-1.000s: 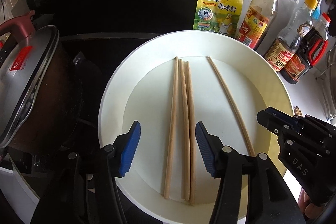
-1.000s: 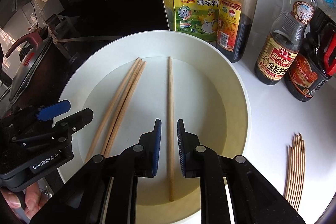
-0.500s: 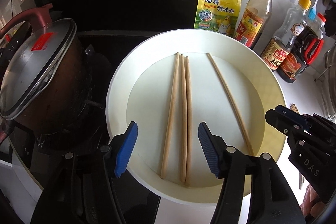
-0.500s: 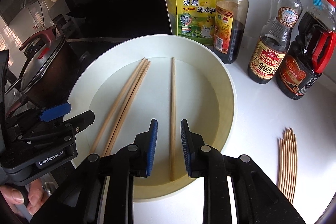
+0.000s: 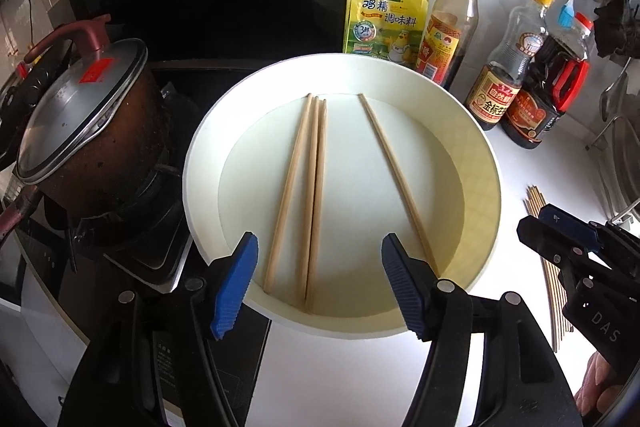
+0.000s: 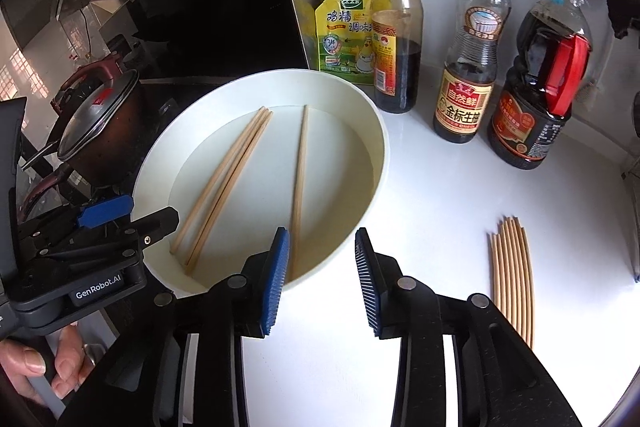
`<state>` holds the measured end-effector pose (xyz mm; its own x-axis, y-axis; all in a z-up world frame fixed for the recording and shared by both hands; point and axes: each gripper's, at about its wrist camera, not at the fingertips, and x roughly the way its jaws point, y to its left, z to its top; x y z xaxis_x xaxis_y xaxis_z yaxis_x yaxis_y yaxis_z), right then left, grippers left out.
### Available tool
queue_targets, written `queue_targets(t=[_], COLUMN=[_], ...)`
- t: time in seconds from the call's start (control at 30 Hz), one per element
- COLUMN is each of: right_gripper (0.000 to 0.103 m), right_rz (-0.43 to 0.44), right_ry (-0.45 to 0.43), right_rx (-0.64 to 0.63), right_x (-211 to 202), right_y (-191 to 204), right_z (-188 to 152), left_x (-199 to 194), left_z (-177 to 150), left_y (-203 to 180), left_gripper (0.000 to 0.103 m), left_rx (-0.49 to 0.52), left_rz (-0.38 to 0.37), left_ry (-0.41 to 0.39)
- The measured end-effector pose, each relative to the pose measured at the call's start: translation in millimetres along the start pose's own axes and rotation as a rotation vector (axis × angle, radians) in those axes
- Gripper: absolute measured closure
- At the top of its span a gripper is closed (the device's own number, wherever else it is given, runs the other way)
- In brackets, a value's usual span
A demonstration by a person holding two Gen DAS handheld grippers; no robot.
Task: Organize utensils
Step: 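Move both open tools back toward the chopstick pile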
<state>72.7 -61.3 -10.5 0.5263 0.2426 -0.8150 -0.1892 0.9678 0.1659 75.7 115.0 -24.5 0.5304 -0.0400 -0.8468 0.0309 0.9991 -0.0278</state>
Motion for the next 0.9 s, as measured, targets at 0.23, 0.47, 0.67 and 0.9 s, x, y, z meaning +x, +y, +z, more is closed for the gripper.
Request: queue_targets(t=[0.23,0.47,0.67,0.9], right_gripper=[0.069,0.067,0.063,0.061], right_rz=[-0.014,-0.05,-0.094,-0.153], right_ry=[-0.006,-0.012,-0.012,0.001], right_rx=[0.038,0.078,0.134,0.182], right_x=[-24,-51,-71,-86], right_y=[-29,-65,-103,-148], right_z=[-26,-57,-86,-114], left_x=[-15,-26,-29,-29], left_z=[-12,-27,-42,-54], left_y=[-28,-64,-105,-152], left_gripper=[0.037,0.037,0.034,0.032], left_rx=[0.019,0.059,0.121,0.193], left_rz=[-0.01,-0.036,-0.07,-0.114], left_ry=[-0.012,-0.013,0.001,0.011])
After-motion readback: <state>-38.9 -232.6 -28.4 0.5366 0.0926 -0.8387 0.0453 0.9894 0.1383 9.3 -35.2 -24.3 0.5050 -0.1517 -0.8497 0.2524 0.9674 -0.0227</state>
